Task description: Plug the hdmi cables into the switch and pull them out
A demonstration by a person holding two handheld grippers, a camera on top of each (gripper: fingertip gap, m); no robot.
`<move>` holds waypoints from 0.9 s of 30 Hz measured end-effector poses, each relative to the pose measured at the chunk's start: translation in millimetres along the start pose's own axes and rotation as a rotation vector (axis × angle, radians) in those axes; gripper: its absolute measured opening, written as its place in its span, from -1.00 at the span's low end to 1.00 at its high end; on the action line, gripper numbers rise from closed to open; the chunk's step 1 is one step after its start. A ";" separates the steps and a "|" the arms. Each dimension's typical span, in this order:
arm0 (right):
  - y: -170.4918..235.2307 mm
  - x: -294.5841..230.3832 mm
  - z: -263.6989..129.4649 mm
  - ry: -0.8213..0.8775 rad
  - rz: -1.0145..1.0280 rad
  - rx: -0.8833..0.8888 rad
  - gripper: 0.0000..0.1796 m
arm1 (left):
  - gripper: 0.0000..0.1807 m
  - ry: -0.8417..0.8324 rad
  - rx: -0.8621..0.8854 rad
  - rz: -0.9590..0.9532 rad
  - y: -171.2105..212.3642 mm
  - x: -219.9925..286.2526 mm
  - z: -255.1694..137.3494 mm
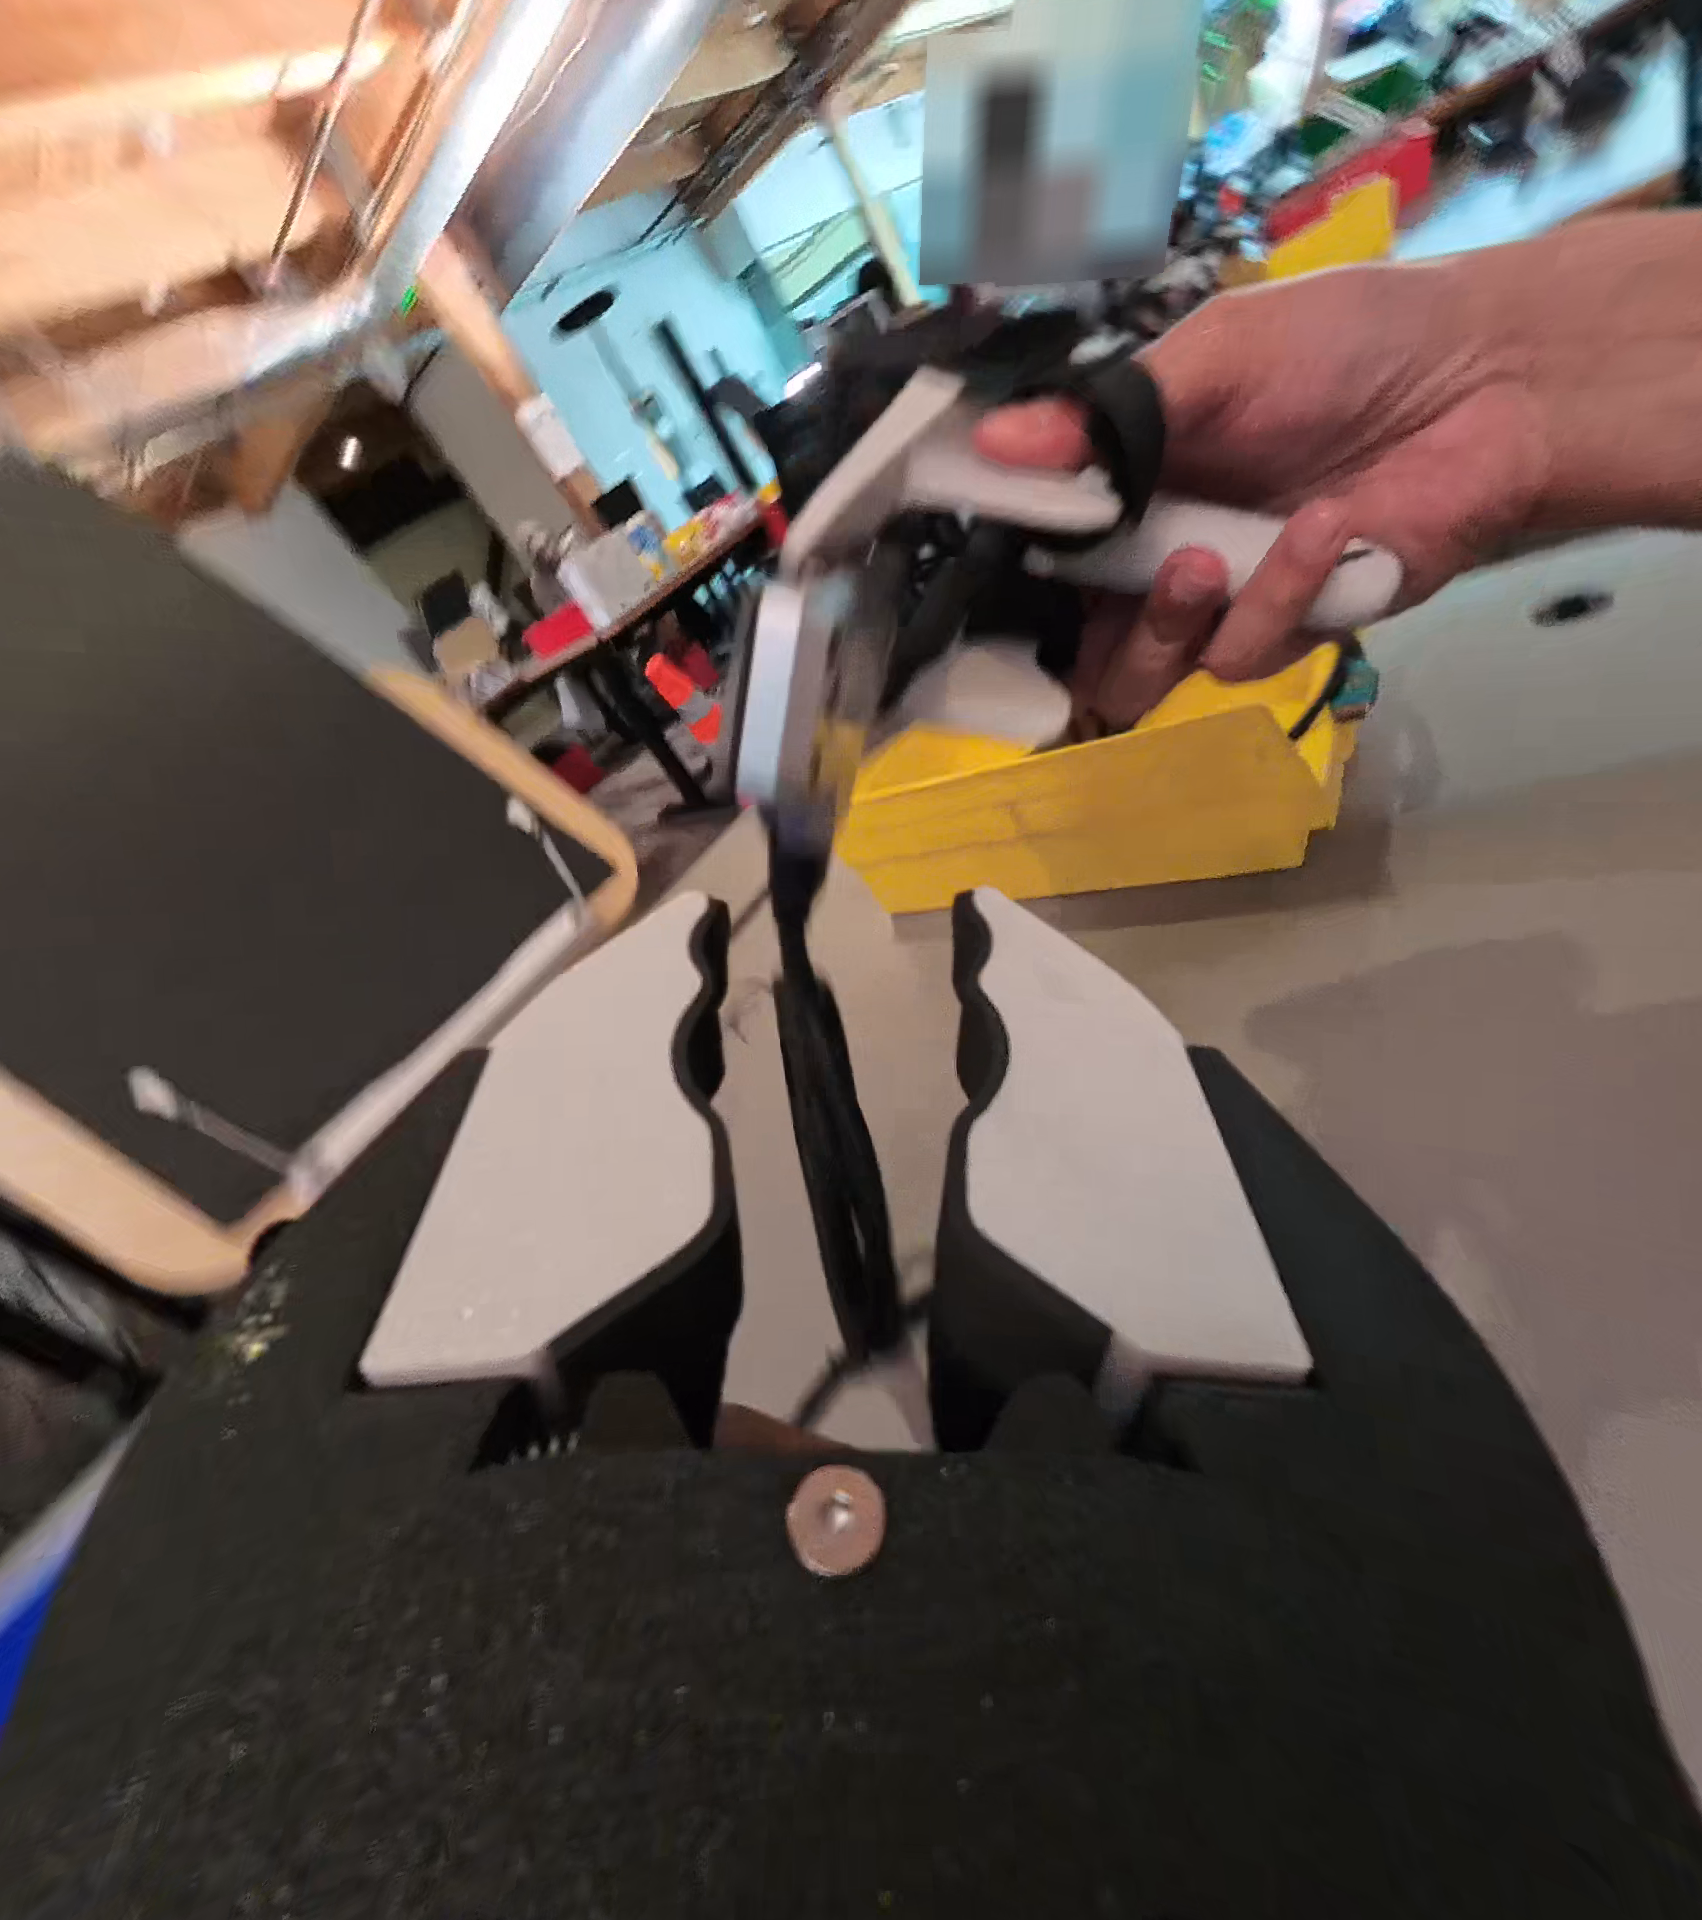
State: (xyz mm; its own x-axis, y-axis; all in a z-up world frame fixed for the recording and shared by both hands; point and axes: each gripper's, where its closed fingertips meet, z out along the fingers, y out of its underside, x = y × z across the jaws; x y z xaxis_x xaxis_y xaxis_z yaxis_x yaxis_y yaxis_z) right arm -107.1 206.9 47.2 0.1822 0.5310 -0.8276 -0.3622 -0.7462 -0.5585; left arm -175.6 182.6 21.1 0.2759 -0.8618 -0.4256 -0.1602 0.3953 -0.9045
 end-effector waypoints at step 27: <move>-139.6 112.6 -232.3 0.962 0.105 -0.293 -0.36 | -0.74 0.007 -0.247 -0.280 101.3 67.8 -67.7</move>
State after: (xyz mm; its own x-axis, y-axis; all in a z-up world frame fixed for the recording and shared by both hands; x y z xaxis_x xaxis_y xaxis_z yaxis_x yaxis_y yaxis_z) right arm 176.2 277.5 18.9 0.8690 0.0043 -0.4948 -0.2036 -0.9083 -0.3654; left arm -237.3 142.7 -97.4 0.3349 -0.9282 -0.1621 -0.3036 0.0566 -0.9511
